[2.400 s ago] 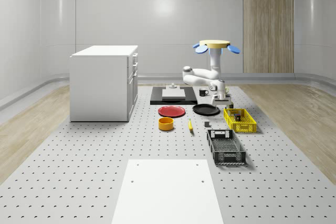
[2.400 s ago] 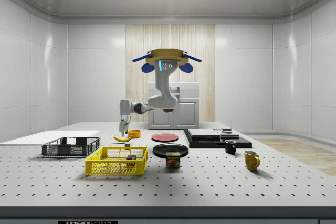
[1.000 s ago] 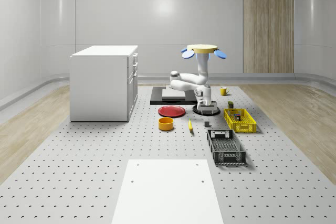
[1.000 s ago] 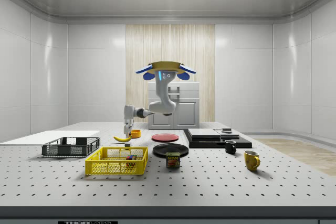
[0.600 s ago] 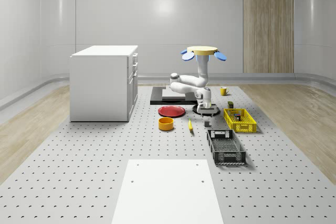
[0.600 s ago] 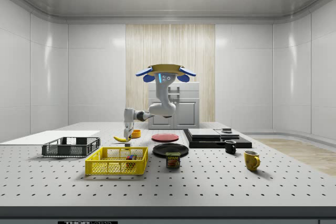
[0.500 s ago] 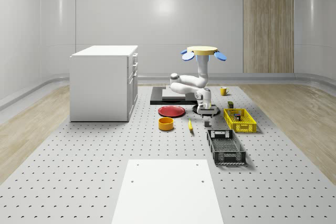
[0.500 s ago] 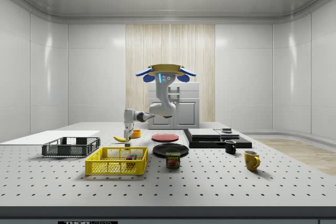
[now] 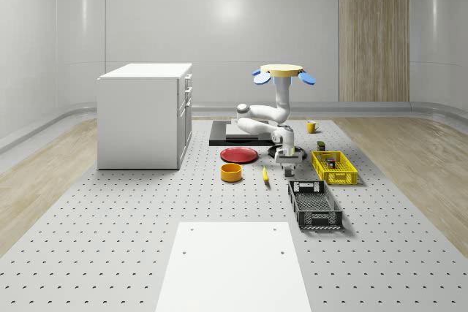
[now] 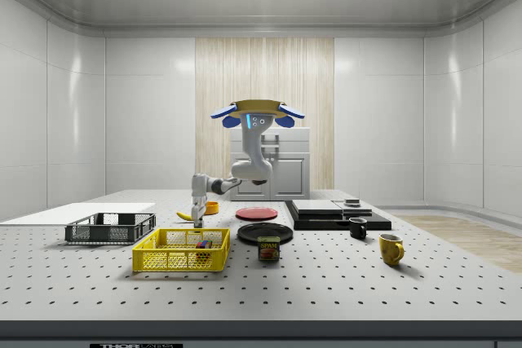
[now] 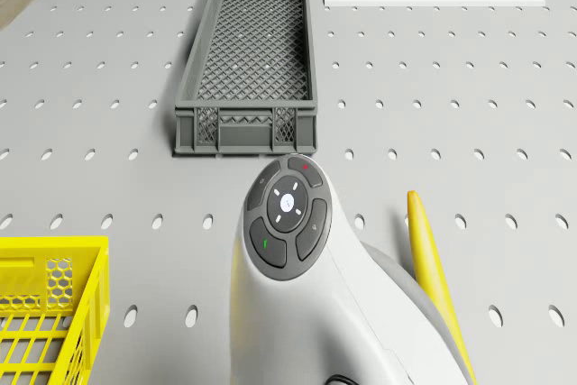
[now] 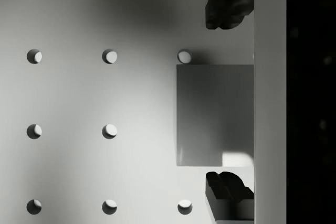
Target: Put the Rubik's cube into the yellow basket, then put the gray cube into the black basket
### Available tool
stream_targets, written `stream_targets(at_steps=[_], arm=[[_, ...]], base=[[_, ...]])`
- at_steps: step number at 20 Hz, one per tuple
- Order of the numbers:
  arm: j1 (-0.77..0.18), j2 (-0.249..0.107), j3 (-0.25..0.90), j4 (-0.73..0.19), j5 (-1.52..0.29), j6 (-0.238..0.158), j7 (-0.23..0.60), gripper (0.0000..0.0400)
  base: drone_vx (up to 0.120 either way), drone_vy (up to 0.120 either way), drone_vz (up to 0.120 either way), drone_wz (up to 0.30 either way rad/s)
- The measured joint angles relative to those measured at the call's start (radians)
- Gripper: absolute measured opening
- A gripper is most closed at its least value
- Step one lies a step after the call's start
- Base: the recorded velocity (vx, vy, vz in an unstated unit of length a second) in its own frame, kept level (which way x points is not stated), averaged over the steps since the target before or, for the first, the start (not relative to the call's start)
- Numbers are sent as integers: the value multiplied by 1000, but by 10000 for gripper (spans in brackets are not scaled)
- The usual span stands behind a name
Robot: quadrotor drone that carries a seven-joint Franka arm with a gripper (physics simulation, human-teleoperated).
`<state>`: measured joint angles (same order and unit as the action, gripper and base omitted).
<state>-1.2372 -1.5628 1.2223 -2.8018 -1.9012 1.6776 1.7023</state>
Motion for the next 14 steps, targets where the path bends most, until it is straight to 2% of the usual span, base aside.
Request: stream_targets(at_steps=[14], arm=[[12, 8, -12, 9, -14, -1, -18, 400]], base=[[0, 0, 0, 0]])
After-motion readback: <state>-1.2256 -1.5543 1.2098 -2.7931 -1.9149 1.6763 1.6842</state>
